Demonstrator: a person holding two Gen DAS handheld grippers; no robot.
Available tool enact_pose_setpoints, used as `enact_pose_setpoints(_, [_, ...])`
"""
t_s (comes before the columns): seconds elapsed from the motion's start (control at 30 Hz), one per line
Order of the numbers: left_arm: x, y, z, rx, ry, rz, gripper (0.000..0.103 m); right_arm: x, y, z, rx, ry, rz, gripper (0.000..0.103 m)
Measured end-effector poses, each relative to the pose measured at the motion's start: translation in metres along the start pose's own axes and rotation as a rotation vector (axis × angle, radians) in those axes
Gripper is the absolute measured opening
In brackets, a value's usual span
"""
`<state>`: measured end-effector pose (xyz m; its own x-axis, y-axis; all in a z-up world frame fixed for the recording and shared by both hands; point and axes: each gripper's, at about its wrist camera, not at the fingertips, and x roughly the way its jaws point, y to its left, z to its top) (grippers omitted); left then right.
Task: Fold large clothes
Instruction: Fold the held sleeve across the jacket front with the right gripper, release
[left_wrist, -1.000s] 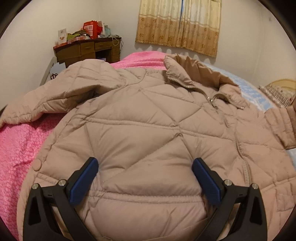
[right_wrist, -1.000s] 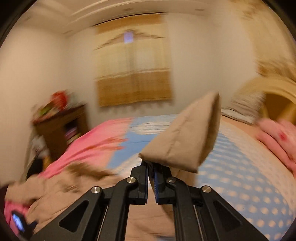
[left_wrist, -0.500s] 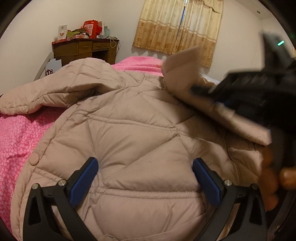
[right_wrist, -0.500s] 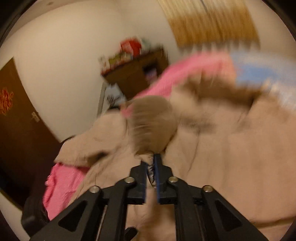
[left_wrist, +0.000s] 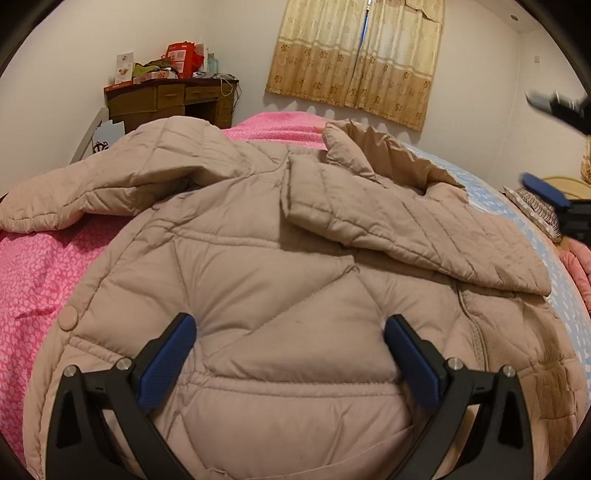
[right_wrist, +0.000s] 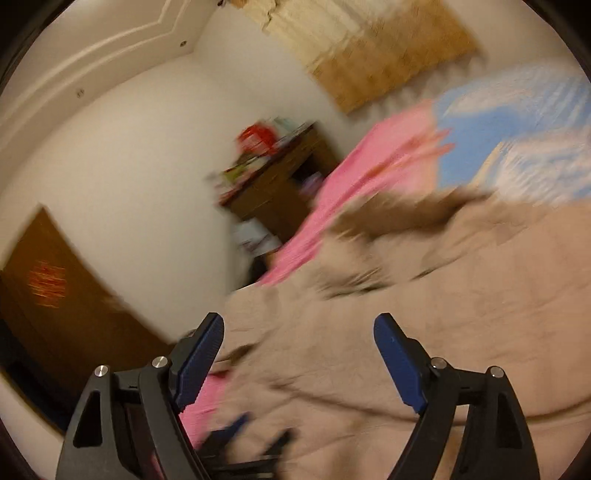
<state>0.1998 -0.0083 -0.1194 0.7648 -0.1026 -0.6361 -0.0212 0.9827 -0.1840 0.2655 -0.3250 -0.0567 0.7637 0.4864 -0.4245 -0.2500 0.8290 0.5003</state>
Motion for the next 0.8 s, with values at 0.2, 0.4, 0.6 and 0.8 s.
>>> enact_pose_setpoints(0.2, [0.003,-0.003,0.001,0.013,0.007,0.018,0.103,-0.002,-0.091,-0.004,0.096,0.042,-0.421,0.045])
enact_pose_setpoints(0.4, [0.003,-0.003,0.0,0.022,0.01,0.029,0.103,0.001,-0.134,-0.051,0.158,0.123,-0.478,0.033])
enact_pose_setpoints(0.6, [0.003,-0.004,0.005,0.037,0.042,0.053,0.103,0.016,-0.115,-0.049,0.038,0.143,-0.566,0.035])
enact_pose_setpoints(0.8, [-0.021,-0.021,0.049,0.049,-0.006,0.021,0.103,-0.001,-0.112,-0.039,0.066,0.142,-0.517,0.037])
